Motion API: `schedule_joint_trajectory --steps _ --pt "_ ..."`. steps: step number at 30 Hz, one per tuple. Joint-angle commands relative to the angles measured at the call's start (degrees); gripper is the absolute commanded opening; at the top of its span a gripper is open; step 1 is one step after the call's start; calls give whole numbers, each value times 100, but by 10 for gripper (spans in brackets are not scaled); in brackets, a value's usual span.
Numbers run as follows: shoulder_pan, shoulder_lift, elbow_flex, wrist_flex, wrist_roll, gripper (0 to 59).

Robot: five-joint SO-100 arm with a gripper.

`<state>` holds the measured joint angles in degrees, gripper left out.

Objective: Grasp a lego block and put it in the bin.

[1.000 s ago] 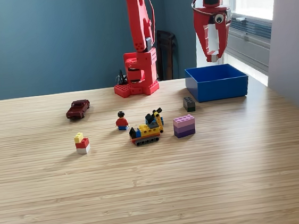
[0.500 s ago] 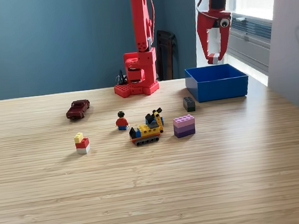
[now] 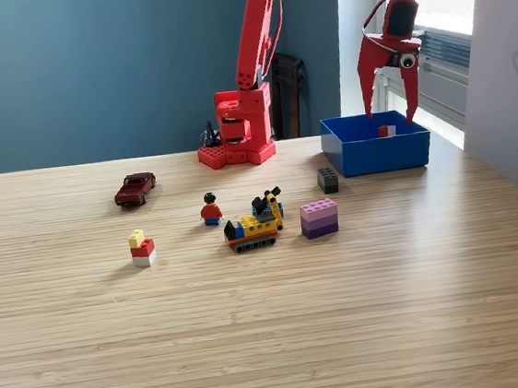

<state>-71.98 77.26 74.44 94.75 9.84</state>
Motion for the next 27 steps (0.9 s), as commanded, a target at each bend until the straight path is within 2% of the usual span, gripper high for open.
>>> schedule_joint_trajectory --steps 1,5,8,11,21,27 --pt "79 105 -668 360 -123 276" --pt "246 114 -923 589 -193 218" --pt "562 149 -1468 773 -149 80" --pt "853 378 -1468 765 -123 1" --pt "3050 1415 -967 738 -237 1" --pt "4069 1494 -624 642 -308 1"
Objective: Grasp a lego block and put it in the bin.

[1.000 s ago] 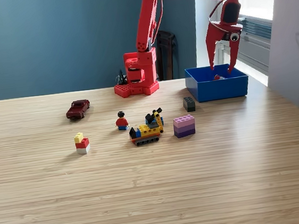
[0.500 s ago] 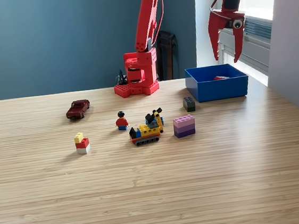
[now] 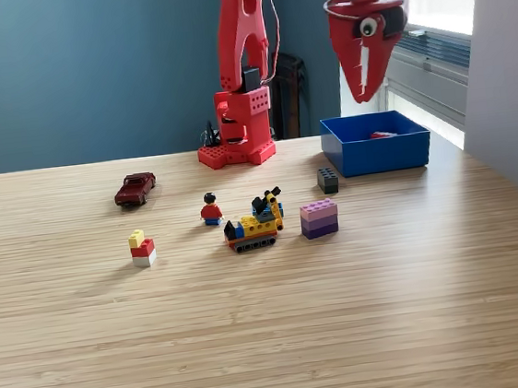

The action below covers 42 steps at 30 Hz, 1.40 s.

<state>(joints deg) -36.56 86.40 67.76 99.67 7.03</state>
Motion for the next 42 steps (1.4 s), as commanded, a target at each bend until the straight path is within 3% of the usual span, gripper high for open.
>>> schedule_joint_trajectory --steps 1,27,42 --pt "571 580 70 132 -26 1" --pt "809 580 299 -79 0 1" --pt "2276 562 527 -404 -308 1"
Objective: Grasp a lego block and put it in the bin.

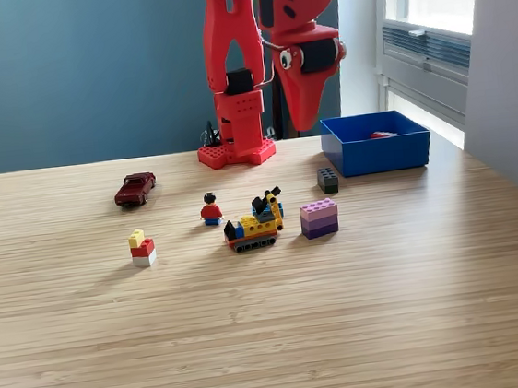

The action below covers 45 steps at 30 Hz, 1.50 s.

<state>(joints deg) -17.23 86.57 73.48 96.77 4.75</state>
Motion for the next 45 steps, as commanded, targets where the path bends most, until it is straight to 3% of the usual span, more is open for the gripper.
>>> schedule_joint_trajectory --steps 1,9,13,21,28,38,45 --pt "431 545 -44 -149 -105 1" --pt "747 536 185 -510 -475 3" --pt "694 527 281 -615 -686 162" --pt "580 501 554 -1292 -1143 257" --pt "264 369 527 -1450 -1213 264" --pt "141 -1239 -176 -1450 -1072 253" --pt "185 -1872 -633 -1459 -1160 246"
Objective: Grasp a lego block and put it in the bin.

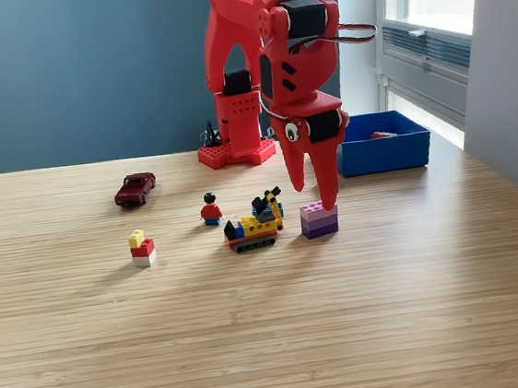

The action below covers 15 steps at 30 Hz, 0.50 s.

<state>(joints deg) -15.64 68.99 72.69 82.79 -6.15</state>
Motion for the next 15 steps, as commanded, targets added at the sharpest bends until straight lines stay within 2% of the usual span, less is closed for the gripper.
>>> schedule_joint_trajectory --steps 1,11,13,15 --pt "26 -185 -598 -62 -97 243" --pt "35 -1099 -1178 -97 -79 207" --pt "35 -1301 -1310 -97 -26 165" --pt "35 -1441 -1415 -97 79 89"
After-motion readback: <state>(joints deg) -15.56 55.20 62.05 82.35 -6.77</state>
